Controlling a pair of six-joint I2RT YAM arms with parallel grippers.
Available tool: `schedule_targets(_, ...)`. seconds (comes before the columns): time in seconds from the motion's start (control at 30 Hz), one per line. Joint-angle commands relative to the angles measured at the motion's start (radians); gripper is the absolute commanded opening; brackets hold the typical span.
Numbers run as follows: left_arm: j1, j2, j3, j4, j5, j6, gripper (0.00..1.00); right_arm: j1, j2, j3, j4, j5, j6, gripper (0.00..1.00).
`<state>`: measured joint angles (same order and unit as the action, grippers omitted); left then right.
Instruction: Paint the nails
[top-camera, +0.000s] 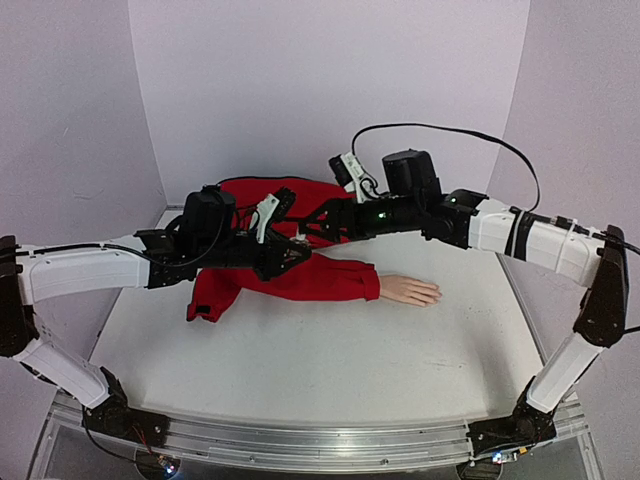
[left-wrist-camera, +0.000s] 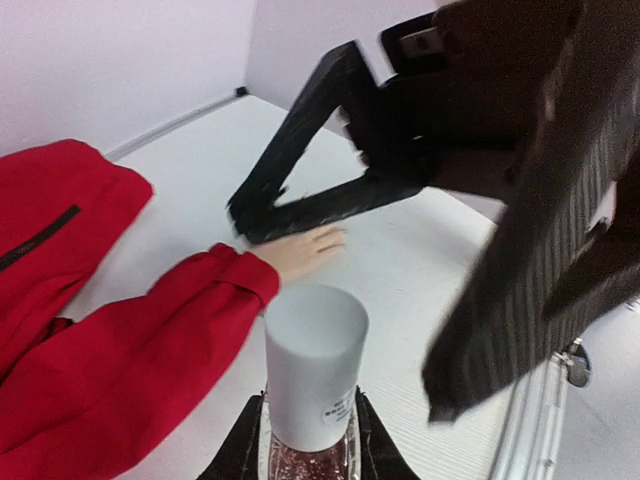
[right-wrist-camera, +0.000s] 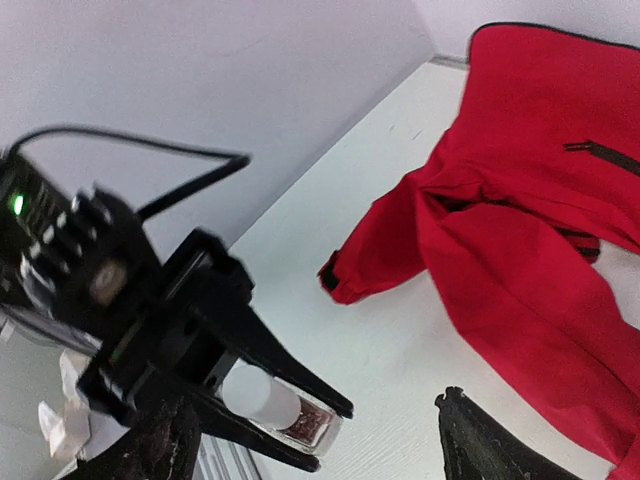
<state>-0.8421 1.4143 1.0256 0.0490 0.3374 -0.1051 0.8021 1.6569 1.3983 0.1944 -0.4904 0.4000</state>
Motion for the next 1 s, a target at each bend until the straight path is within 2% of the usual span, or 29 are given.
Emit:
schedule_targets(0.0,-0.045,-0.004,0.046,0.053,-0.451,0.059,0.00,0.010,-0.063,0.007,0.032,0.245,0.204,0.81)
schedule_targets(0.07,-0.056,0.025,0.070,0.047,-0.508,0.061,0.00,0.033,-0.044,0.042,-0.015,0.329,0.216,0.78)
schedule_targets(0.17,-0.072,0.046,0.098,0.040,-0.571,0.052,0.00,0.050,-0.010,0.092,-0.051,0.386,0.241,0.67)
schedule_targets(0.43,-0.089,0.073,0.132,0.025,-0.575,0.022,0.00,0.089,0.091,0.192,-0.052,0.391,0.235,0.63)
schedule_targets(0.57,-0.092,0.077,0.138,0.014,-0.565,0.018,0.00,0.091,0.137,0.226,-0.052,0.388,0.247,0.54)
schedule_targets(0.67,-0.092,0.081,0.147,0.005,-0.558,0.019,0.00,0.092,0.172,0.254,-0.052,0.370,0.242,0.42)
schedule_targets(0.8,-0.091,0.071,0.156,-0.015,-0.514,0.011,0.00,0.092,0.169,0.236,-0.052,0.347,0.226,0.19)
schedule_targets(0.93,-0.077,0.048,0.154,-0.038,-0.304,0.012,0.00,0.075,0.121,0.158,-0.039,0.286,0.156,0.00)
schedule_targets(0.97,-0.066,0.035,0.146,-0.042,-0.222,0.007,0.00,0.066,0.108,0.135,-0.034,0.255,0.136,0.00)
